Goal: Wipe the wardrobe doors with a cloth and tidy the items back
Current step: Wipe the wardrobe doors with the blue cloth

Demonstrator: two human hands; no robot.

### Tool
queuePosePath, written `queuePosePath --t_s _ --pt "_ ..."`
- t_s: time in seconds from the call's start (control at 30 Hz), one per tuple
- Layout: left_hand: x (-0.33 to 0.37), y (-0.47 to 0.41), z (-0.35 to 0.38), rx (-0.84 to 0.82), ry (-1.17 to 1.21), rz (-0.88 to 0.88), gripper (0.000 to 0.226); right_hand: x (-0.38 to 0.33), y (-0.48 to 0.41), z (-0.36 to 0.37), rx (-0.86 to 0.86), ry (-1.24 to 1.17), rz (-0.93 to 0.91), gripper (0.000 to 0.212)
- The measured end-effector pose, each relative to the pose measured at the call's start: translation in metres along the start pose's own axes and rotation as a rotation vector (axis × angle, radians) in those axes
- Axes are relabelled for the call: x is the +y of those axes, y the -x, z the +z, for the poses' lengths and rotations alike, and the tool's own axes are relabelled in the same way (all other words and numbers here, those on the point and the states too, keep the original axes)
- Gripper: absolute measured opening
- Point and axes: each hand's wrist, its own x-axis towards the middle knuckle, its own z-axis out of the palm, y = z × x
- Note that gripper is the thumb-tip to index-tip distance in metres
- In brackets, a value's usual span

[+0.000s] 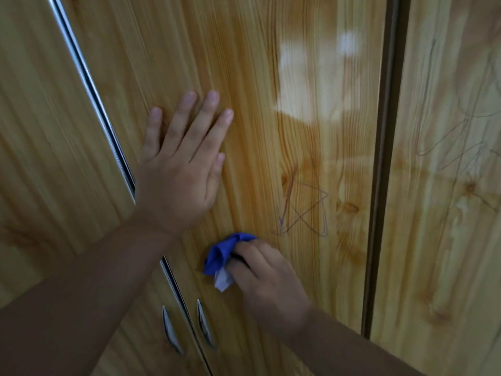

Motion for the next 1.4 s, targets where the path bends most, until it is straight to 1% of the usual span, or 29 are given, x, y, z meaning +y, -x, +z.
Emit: queuePosePath --t_s 0.1,0.17,0.27,0.3,0.37,0.4,0.43,0.5,0.57,0.63,0.7,0.77,0.9,0.97,1.03,1.07,1.17,1.27,1.33,1.4 --pt "0.0 0.0 0.001 -0.001 0.005 0.0 0.055 0.011 -0.013 -0.018 -0.055 0.025 -0.077 0.021" --pt "-0.001 0.001 0.001 -0.007 -0.012 -0.001 0.056 0.022 -0.028 -0.038 -0.037 0.045 -0.104 0.022" --pt "-0.002 0.001 0.001 -0.016 -0.015 0.003 0.057 0.046 -0.063 -0.076 0.07 0.141 -0.098 0.015" --pt "-0.001 0.001 0.0 -0.017 -0.008 0.002 0.057 0.055 -0.079 -0.09 0.101 0.177 -0.06 0.014" --pt "0.0 0.001 0.0 -0.013 -0.001 -0.001 0.057 0.073 -0.11 -0.114 0.183 0.251 0.075 0.018" --pt "0.0 0.002 0.0 -0.013 0.003 0.0 0.056 0.081 -0.122 -0.124 0.252 0.291 0.114 0.019" --pt "0.0 0.001 0.0 -0.01 0.008 0.002 0.056 0.086 -0.132 -0.131 0.336 0.316 0.115 0.018" --pt "0.0 0.002 0.0 -0.001 0.012 0.002 0.055 0.087 -0.134 -0.131 0.457 0.299 0.11 0.018" --pt "0.001 0.003 0.0 0.005 0.012 -0.004 0.055 0.079 -0.117 -0.117 0.485 0.256 0.157 0.018" --pt "0.002 0.002 0.0 0.007 0.009 -0.006 0.055 0.065 -0.084 -0.092 0.423 0.216 0.231 0.013" --pt "0.002 0.0 0.0 0.005 0.009 -0.005 0.055 0.046 -0.043 -0.06 0.303 0.194 0.293 0.013" --pt "0.003 0.0 -0.001 0.001 0.01 -0.004 0.055 0.026 -0.004 -0.031 0.189 0.171 0.302 0.014" --pt "0.002 0.001 -0.002 -0.011 0.022 0.004 0.056 0.014 0.028 -0.012 0.073 0.125 0.239 0.013" --pt "0.002 0.0 -0.002 -0.014 0.033 0.003 0.057 0.021 0.03 -0.019 0.006 0.134 0.151 0.005" --pt "0.001 0.0 -0.002 -0.017 0.03 0.003 0.058 0.033 0.024 -0.034 -0.045 0.157 0.082 0.008" --pt "0.001 0.0 -0.002 -0.016 0.024 0.004 0.057 0.04 0.016 -0.045 -0.039 0.164 0.07 0.01" --pt "0.003 0.001 -0.003 -0.022 0.036 -0.002 0.057 0.063 -0.027 -0.084 0.076 0.227 0.075 0.009" --pt "0.003 0.001 -0.003 -0.013 0.039 0.006 0.057 0.088 -0.076 -0.121 0.275 0.294 0.168 0.008" --pt "0.002 0.001 -0.002 0.005 0.03 0.014 0.057 0.097 -0.091 -0.13 0.381 0.277 0.191 0.005" --pt "0.001 0.002 0.0 0.031 0.024 0.018 0.056 0.099 -0.089 -0.127 0.437 0.243 0.225 0.011"
